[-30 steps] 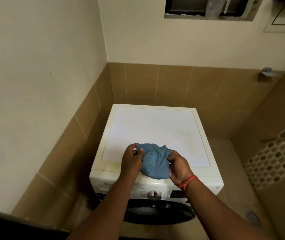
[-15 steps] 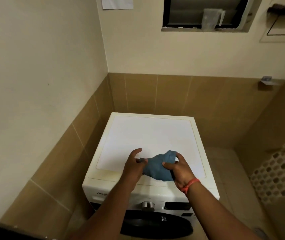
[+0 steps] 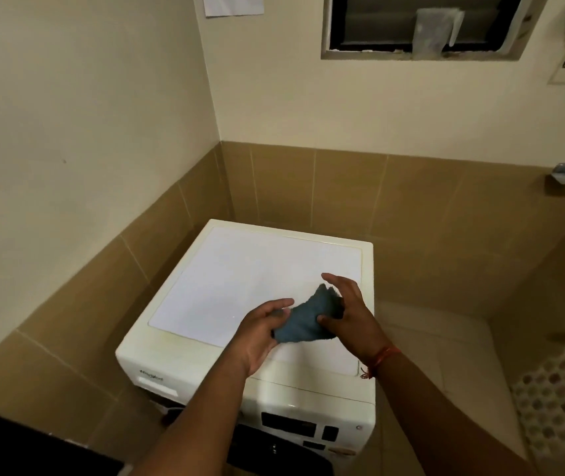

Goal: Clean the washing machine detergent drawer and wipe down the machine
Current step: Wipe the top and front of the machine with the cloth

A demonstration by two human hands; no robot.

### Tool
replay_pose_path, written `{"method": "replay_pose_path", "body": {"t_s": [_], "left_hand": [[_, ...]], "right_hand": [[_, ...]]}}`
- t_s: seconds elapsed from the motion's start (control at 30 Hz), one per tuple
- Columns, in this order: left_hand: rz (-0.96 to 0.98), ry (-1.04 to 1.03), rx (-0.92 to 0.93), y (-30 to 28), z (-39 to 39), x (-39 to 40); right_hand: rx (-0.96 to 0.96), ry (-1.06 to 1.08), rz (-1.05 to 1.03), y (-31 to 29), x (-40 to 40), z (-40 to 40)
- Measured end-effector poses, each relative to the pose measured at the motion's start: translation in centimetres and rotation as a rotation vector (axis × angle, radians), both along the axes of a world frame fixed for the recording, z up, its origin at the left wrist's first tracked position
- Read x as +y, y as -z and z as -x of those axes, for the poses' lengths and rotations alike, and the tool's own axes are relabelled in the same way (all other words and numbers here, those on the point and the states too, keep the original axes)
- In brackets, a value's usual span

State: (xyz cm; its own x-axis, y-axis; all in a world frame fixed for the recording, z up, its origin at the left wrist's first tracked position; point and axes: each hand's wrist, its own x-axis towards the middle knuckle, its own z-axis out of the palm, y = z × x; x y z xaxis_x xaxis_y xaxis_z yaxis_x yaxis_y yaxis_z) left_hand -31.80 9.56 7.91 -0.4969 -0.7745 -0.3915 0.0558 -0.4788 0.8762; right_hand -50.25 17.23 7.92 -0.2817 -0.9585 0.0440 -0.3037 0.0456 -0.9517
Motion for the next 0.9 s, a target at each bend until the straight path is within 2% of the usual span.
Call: {"method": "replay_pose_path", "body": {"t_s": [0.1, 0.2, 0.27, 0.37, 0.43, 0.53, 0.63, 0.7, 0.77, 0.83, 0.9], "left_hand": [[-0.080, -0.116, -0.021, -0.1, 1.1, 0.7], [-0.115, -0.129, -0.069, -0.1, 1.3, 1.2], [-0.038, -0.137, -0.097, -0.1, 1.2, 1.4], [0.193, -0.123, -0.222, -0.1, 0.8, 1.2], [0.330, -0.075, -0.329, -0.1, 0.7, 1.1], [0.506, 0.005, -0.467, 0.0, 0.8, 0.7], [0.728, 0.049, -0.651, 0.7, 1.1, 0.4], [0.851, 0.049, -0.718, 0.8, 1.3, 0.3], [0.870, 0.026, -0.735, 0.7, 1.2, 0.1], [0.799, 0.049, -0.739, 0.4, 1.0, -0.2], [0.622, 0.157, -0.686, 0.0, 0.6, -0.3]], "right_hand": [[-0.083, -0.065, 0.031, 0.3, -0.3, 1.5], [-0.157, -0.109, 0.033, 0.9, -0.4, 1.8], [-0.192, -0.113, 0.020, 1.2, -0.3, 1.8], [-0.191, -0.138, -0.055, 1.2, -0.2, 1.9], [-0.079, -0.144, -0.108, 1.1, -0.1, 1.9], [0.302, -0.150, -0.085, 0.9, -0.1, 2.0], [0.585, -0.186, -0.088, 0.2, -0.5, 2.4], [0.687, -0.175, -0.123, -0.1, -0.5, 2.7], [0.576, -0.139, -0.149, -0.5, -0.4, 2.9], [0.265, -0.134, -0.197, -0.7, 0.0, 3.3], [-0.028, -0.128, -0.261, -0.7, 0.2, 3.3]]}}
